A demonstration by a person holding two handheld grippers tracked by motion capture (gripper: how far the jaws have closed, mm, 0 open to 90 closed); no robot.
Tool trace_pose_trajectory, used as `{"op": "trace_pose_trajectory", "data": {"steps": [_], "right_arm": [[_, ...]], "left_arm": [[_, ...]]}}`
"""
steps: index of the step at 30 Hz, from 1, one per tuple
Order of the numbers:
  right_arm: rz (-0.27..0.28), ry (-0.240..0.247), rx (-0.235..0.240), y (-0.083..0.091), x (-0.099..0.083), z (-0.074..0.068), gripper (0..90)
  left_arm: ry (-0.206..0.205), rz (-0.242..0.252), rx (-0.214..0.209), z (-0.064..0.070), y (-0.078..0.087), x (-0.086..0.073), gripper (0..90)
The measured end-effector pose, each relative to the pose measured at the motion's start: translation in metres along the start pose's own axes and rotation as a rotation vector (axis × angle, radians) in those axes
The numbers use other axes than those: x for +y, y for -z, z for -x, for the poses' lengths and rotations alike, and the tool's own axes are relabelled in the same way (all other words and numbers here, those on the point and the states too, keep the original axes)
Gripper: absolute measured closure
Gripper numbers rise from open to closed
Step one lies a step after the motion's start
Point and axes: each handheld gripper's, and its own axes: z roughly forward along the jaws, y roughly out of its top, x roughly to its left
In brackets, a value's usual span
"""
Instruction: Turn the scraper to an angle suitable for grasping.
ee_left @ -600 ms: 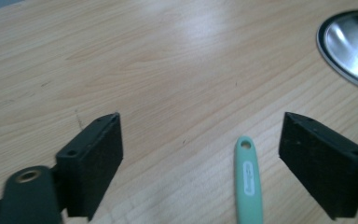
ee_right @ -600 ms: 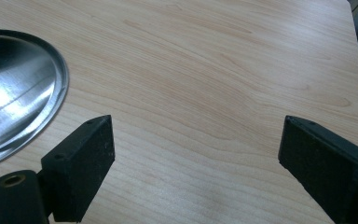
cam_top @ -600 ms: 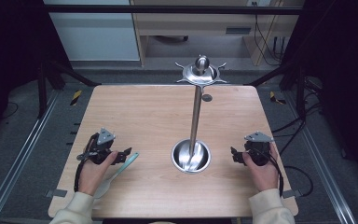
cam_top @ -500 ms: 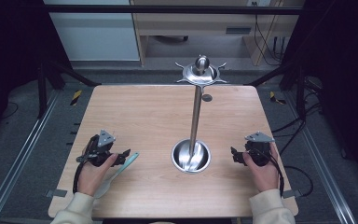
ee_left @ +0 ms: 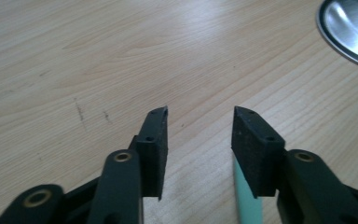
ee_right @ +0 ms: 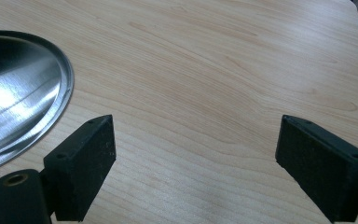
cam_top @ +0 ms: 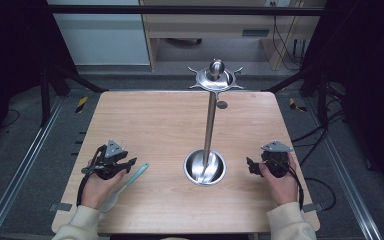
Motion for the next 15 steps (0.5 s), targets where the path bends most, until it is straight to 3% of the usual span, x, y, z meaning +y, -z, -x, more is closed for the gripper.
{"op": "trace_pose_trajectory", "data": {"steps": [7, 15], "right_arm": [[-0.016, 0.018, -0.001, -0.003, 0.000, -0.002, 12.7], [-0.018, 0.026, 0.003, -0.005, 0.000, -0.006, 12.9]], "left_arm": [[-0.023, -0.067, -0.054, 0.000, -0.009, -0.003, 88.7], [-0.041, -0.092, -0.072, 0.002, -0.016, -0.002, 90.0]]}}
